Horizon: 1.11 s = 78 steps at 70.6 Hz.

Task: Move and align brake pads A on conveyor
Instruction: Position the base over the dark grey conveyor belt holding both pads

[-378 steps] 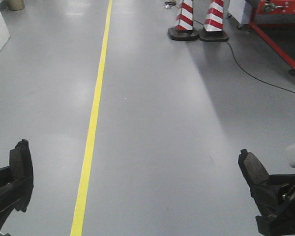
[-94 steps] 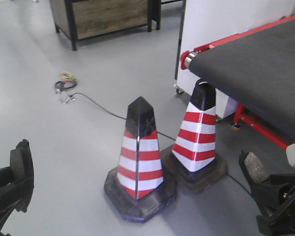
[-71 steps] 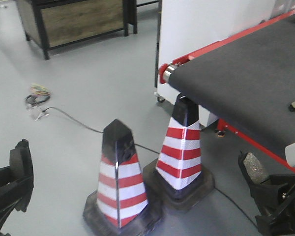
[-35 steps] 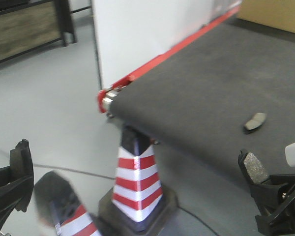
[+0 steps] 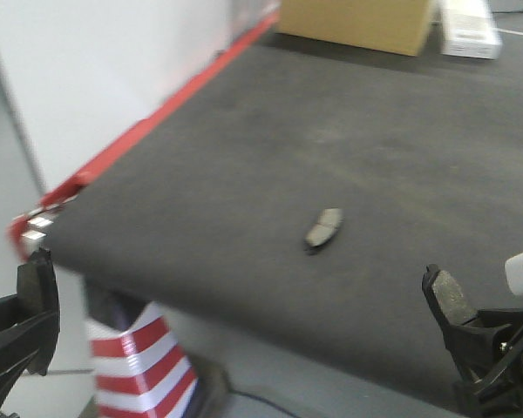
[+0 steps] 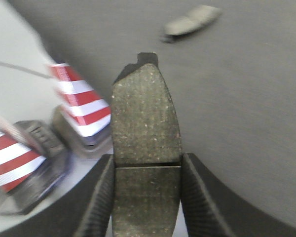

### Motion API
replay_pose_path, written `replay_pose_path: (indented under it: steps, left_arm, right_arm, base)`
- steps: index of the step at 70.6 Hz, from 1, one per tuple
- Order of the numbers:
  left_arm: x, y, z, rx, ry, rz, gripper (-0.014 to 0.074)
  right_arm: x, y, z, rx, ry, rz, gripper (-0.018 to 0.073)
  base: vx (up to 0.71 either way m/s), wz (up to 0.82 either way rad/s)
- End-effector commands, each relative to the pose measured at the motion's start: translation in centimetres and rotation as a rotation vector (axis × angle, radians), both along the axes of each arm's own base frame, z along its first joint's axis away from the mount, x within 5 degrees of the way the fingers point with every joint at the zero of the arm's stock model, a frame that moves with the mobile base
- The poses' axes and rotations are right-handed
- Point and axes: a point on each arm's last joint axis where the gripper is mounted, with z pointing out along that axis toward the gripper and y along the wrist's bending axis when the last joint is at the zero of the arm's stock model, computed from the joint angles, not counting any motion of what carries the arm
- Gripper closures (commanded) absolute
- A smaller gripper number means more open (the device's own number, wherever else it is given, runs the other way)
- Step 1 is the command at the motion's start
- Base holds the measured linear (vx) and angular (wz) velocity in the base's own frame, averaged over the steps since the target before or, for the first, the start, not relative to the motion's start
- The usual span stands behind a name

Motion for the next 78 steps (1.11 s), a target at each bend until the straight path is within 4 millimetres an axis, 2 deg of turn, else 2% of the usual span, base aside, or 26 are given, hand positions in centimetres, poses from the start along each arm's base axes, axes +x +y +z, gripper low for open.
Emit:
replay_pose_path:
  steps: [1,44,78]
  left_arm:
    - [0.06,-0.28,1.87,-0.066,-0.106,-0.022,0.0468]
    - [0.06,-0.28,1.87,-0.066,-0.106,-0.022,0.0468]
    - [0.06,-0.28,1.87,-0.066,-0.106,-0.022,0.0468]
  right_arm:
    - [0.40,0.19,1.64,0.038,-0.111,0.010,0.0376]
    - [0.40,0.19,1.64,0.038,-0.111,0.010,0.0376]
    - [0.40,0.19,1.64,0.038,-0.111,0.010,0.0376]
  base:
    - [0.17,-0.62]
    - [0.16,-0.49]
    - [0.10,-0.25]
